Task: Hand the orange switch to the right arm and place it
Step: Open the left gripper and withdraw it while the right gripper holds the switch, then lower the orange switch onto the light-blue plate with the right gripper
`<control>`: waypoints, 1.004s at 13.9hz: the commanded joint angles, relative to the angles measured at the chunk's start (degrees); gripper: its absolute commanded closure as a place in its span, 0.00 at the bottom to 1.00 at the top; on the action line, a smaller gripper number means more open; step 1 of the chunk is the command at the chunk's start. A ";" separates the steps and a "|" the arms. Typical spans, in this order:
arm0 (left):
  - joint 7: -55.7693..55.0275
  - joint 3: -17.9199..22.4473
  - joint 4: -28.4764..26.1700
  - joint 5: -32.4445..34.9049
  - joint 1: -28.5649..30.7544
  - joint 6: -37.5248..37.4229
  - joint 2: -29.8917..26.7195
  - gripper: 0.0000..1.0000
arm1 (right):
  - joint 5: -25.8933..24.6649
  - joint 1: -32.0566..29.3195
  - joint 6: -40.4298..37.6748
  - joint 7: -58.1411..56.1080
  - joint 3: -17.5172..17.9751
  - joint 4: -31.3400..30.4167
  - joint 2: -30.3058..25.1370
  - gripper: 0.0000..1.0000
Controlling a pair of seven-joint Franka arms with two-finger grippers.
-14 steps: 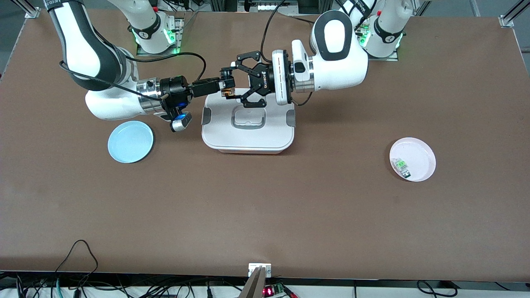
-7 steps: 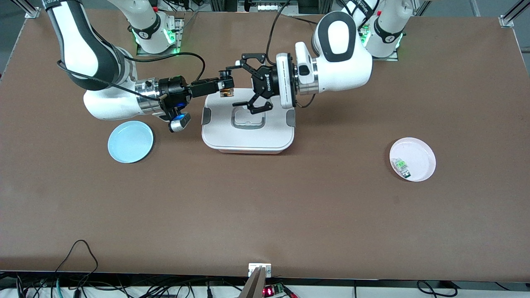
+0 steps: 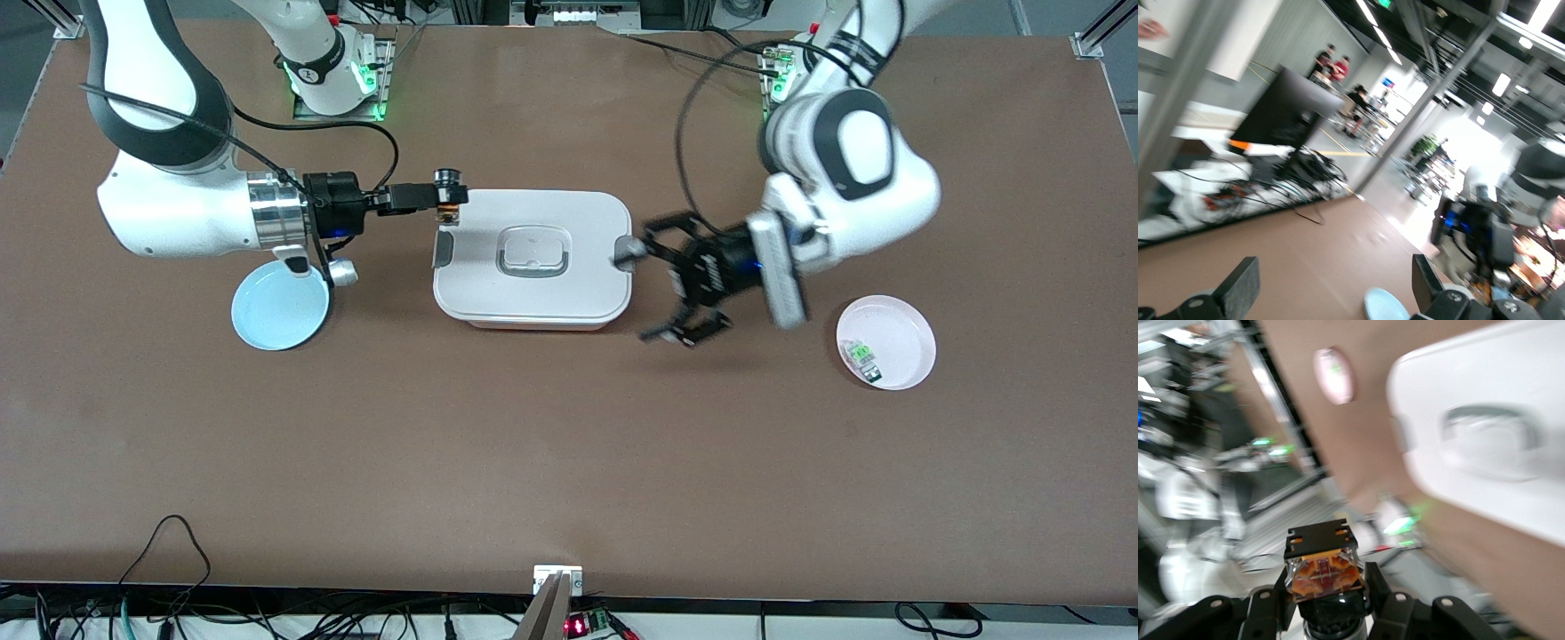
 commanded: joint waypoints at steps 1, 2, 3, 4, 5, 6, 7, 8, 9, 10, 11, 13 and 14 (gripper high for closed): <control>-0.36 0.16 -3.38 2.17 4.83 -3.96 -3.33 0.00 | -17.18 -0.47 -0.01 -2.62 0.34 3.32 -0.25 0.98; -0.36 1.38 -3.56 7.58 7.19 -6.86 -3.86 0.00 | -23.51 -0.47 0.07 -3.76 0.34 3.77 -0.33 0.98; -0.36 3.66 -3.13 14.08 8.70 -11.50 -4.12 0.00 | -30.18 -0.47 0.16 -5.69 0.34 3.77 -0.34 0.98; -0.45 7.68 -1.99 19.36 8.89 -16.77 -4.21 0.00 | -35.73 -0.64 0.08 -8.40 0.34 3.68 -0.34 0.98; -0.71 11.38 -0.76 22.98 8.89 -21.26 -4.30 0.00 | -40.40 -0.64 0.16 -12.52 -0.01 3.25 -0.25 0.98; -1.06 14.81 0.30 26.33 8.97 -24.96 -4.65 0.00 | -44.19 -0.64 0.16 -17.78 -0.71 2.89 -0.07 0.98; -2.98 17.72 0.74 29.75 8.89 -27.17 -4.83 0.00 | -46.23 -0.73 0.16 -22.97 -1.67 2.54 0.54 0.98; -6.56 19.75 1.88 34.22 8.89 -28.76 -5.26 0.00 | -47.12 -0.73 0.16 -28.50 -3.42 2.28 0.89 0.98; -10.95 21.16 3.72 39.84 8.89 -29.04 -5.53 0.00 | -48.60 -0.73 0.51 -34.47 -4.74 2.10 1.59 0.98; -16.82 22.04 6.26 47.03 8.89 -29.04 -5.88 0.00 | -50.71 -0.73 1.99 -39.93 -5.89 1.40 1.95 0.98; -22.71 22.14 8.20 53.80 8.80 -29.04 -6.23 0.00 | -52.47 -0.73 4.71 -46.25 -7.47 -0.43 2.04 0.98; -32.48 22.23 10.84 63.67 8.27 -29.04 -6.50 0.00 | -53.10 -0.82 11.03 -56.46 -10.28 -4.91 2.04 0.98; -36.79 22.14 11.03 68.15 8.10 -29.04 -7.19 0.00 | -54.32 -0.82 15.06 -60.16 -11.69 -7.54 2.04 0.98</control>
